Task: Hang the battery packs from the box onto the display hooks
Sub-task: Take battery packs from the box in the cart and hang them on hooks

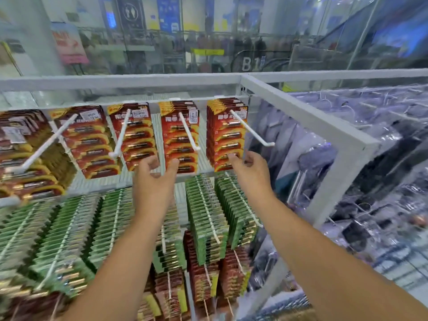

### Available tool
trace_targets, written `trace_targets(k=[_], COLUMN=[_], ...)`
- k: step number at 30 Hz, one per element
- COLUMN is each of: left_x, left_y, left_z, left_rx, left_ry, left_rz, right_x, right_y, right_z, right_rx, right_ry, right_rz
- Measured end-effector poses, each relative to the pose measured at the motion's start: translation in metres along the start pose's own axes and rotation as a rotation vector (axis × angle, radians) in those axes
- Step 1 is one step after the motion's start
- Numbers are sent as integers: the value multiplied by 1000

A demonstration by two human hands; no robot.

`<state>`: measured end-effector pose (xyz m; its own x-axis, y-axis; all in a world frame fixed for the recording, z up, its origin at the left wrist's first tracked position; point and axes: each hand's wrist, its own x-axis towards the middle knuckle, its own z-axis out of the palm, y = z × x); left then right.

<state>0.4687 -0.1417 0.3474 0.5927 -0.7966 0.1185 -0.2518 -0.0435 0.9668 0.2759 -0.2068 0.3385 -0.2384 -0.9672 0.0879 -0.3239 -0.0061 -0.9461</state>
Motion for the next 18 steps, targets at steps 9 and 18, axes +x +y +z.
trace_targets(k=[9,18], left_x=[-124,-253], left_y=[-26,-60], left_z=[-27,35], left_rx=[-22,20], left_ry=[-256,-440], left_rz=[-31,-206], right_x=[-137,-210], right_y=[40,149], right_z=[-65,-209], right_rx=[91,113], right_ry=[-323,-309], right_rz=[88,340])
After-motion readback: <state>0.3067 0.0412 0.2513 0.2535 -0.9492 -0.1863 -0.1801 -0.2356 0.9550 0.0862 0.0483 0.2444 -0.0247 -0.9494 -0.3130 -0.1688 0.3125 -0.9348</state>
